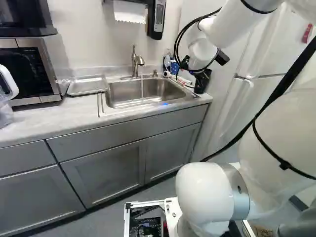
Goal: Rinse the cup and place it in the tray
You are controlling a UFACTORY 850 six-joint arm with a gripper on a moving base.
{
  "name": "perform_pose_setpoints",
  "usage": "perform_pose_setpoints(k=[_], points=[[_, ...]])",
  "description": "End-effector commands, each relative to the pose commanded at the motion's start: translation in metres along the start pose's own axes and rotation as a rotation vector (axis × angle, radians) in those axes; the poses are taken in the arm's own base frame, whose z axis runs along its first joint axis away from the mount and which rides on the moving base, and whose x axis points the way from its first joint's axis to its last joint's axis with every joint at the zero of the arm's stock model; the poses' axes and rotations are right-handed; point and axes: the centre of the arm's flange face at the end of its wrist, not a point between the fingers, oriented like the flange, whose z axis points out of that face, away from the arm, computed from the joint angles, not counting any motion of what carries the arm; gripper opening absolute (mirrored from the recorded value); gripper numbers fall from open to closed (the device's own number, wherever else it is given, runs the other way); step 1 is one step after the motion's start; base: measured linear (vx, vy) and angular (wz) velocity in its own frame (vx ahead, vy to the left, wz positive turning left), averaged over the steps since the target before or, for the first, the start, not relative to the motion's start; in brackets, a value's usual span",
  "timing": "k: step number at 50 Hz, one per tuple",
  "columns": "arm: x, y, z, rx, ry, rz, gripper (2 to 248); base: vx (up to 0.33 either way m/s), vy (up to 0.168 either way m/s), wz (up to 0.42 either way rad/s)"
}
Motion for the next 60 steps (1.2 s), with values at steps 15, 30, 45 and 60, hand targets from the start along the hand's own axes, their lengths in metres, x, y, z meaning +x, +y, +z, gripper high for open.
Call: perform_pose_setpoints(k=[15,30,45,60], points=[[0.015,0.011,0.008,-0.04,0.018,0.075,247,0.0,0.0,0.0],[0.025,0.013,0.017,-0.055,0.029,0.086,247,0.0,0.0,0.0],[0.028,0.007,0.026,-0.056,0.027,0.061,247,0.0,0.0,0.0],[0.028,0.007,0.026,-0.058,0.023,-0.084,247,0.0,0.0,0.0]])
